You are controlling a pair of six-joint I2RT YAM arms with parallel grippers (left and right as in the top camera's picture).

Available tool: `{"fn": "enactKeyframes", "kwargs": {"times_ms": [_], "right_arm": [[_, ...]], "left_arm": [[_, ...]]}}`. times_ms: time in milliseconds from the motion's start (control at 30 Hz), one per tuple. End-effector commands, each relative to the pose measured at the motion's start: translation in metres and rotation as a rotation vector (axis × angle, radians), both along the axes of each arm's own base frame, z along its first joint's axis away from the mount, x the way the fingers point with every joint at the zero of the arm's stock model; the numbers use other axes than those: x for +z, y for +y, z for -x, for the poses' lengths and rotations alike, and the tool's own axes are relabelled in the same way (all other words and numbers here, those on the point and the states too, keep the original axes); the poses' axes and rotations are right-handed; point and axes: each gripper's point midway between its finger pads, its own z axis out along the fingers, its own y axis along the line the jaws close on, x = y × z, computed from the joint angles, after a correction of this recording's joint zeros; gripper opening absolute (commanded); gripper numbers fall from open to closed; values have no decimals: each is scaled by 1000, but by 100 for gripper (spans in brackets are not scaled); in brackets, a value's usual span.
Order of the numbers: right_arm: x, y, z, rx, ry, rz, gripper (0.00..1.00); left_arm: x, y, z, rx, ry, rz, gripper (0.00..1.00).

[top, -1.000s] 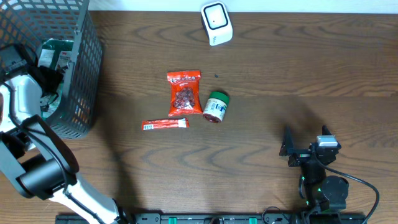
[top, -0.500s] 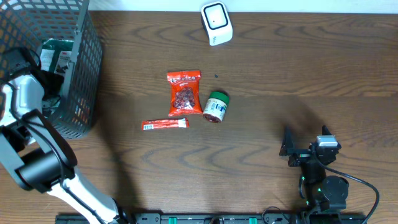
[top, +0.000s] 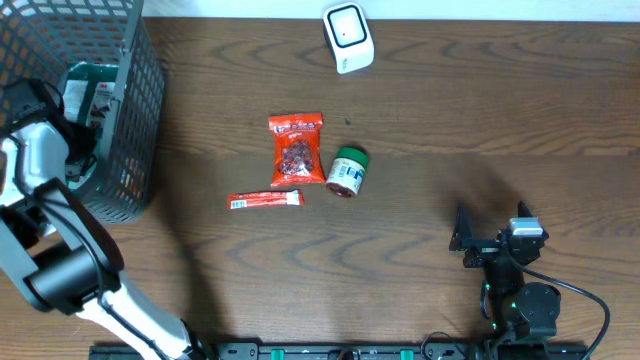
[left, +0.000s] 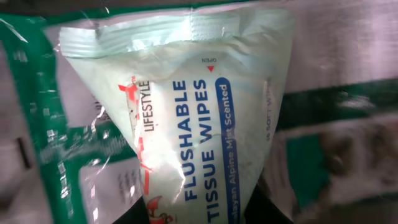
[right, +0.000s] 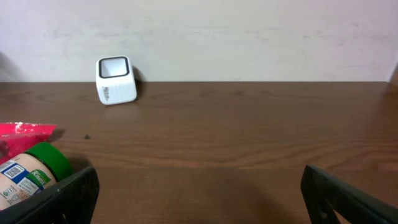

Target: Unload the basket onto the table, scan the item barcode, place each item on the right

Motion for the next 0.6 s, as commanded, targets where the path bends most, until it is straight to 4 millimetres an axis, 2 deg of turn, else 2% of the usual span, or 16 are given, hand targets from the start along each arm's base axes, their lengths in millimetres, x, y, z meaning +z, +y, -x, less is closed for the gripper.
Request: {"fn": "enactKeyframes", "kwargs": {"times_ms": [0,167,300,333,367,433,500,567], "right_arm": [[0,-1,0,-3,0,5,99],[0,-1,0,-3,0,5,99],[0,-1,0,-3,0,5,99],[0,-1,0,-3,0,5,99],[0,-1,0,-3,0,5,99],[0,-1,0,-3,0,5,99],[0,-1,0,-3,0,5,99],[0,-1,0,-3,0,5,99]], "left_arm": [[75,4,-2,-24,-131,-99,23],[154,-10,13,-139,-218,-220,20],[214,-43,21,-289,-360,-242,20],[225,-55,25,-335,-393,-235,20],[247,-83,31,-431,-472,-192,20],[263,-116,37,-547,-546,-134,20],[272,-148,43,-663,-593,-76,20],[273,-175,47,-732,-611,-1,20]]}}
